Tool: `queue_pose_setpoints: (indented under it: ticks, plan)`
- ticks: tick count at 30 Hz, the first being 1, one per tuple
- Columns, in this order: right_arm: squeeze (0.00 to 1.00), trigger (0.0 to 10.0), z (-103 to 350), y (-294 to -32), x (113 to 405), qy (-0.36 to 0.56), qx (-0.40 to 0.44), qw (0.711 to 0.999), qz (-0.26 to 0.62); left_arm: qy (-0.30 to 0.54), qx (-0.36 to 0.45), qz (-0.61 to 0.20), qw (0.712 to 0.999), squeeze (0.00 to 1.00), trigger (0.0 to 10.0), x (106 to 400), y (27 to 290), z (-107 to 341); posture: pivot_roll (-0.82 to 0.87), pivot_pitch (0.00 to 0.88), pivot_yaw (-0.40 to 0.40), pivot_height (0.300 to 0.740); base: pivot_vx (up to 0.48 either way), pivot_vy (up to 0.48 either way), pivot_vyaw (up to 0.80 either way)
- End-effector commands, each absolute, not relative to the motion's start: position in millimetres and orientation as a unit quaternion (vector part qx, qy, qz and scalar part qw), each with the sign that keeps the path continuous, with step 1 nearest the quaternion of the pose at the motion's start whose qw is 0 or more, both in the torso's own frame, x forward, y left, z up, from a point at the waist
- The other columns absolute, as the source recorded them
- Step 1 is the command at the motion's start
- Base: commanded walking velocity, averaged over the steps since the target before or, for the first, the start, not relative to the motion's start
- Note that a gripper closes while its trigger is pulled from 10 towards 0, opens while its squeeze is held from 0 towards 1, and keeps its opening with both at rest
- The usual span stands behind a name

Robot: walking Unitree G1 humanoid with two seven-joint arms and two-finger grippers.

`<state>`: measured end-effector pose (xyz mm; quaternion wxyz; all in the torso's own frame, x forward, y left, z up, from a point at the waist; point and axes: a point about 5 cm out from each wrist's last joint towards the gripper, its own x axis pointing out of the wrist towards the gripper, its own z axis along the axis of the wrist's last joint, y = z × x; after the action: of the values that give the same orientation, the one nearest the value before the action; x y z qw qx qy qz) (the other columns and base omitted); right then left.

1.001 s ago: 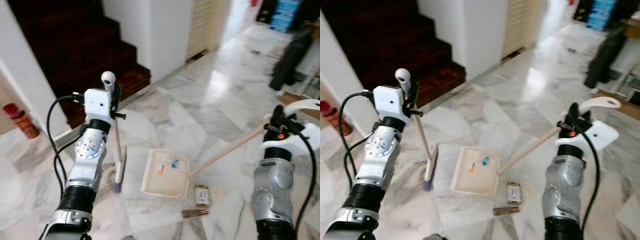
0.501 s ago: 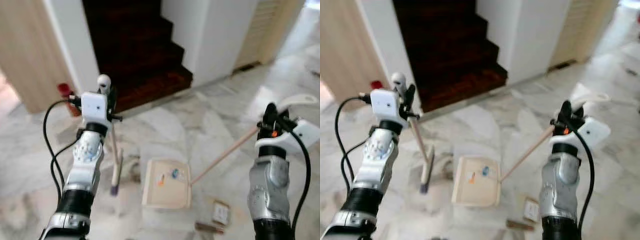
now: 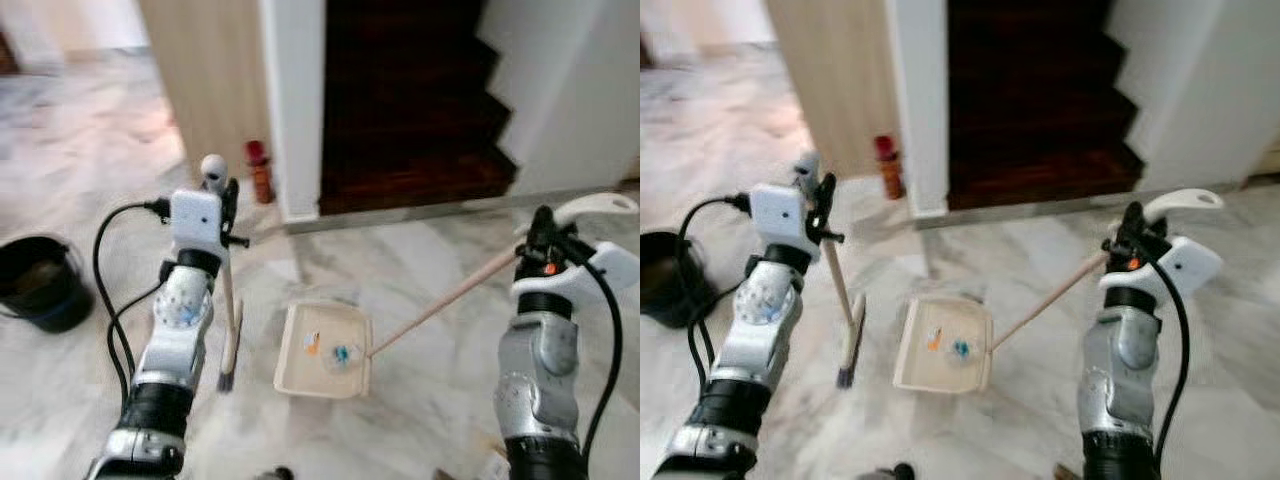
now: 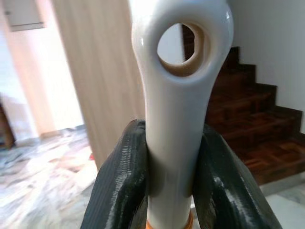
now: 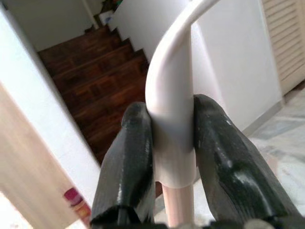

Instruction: Sweep floor

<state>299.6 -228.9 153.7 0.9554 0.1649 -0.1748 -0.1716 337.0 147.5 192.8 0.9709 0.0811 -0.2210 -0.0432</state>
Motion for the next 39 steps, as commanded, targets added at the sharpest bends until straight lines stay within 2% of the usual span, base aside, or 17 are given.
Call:
queue_pose_setpoints:
  ticks: [1,4,21,25,39]
  plan:
    - [0.0,10.0,171.1,-227.0,301.0,-0.21,0.169,0.949,-0.164,-0.243,0.076,-0.037,0.966,0.0,10.0,335.7,149.5,204.1,0.08,0.071,-0.053,0.74,0.0,0.0,0.8]
    - [0.0,10.0,170.7,-226.5,301.3,-0.209,0.17,0.949,-0.164,-0.243,0.074,-0.036,0.967,0.0,10.0,336.0,147.5,204.4,0.08,0.071,-0.056,0.74,0.0,0.0,0.68]
    - [0.0,10.0,169.0,-227.2,303.0,-0.201,0.194,0.946,-0.166,-0.245,0.071,-0.027,0.967,0.0,10.0,332.5,146.6,204.5,0.08,0.073,-0.062,0.74,0.0,0.0,0.0]
    - [0.0,10.0,166.2,-231.1,303.5,-0.195,0.239,0.934,-0.181,-0.245,0.069,-0.028,0.967,0.0,10.0,332.1,145.7,204.8,0.08,0.07,-0.058,0.74,0.0,0.0,0.0]
    - [0.0,10.0,165.2,-227.7,303.6,-0.191,0.232,0.938,-0.171,-0.254,0.066,-0.037,0.964,0.0,10.0,329.3,141.4,205.3,0.08,0.052,-0.059,0.74,0.0,0.0,0.0]
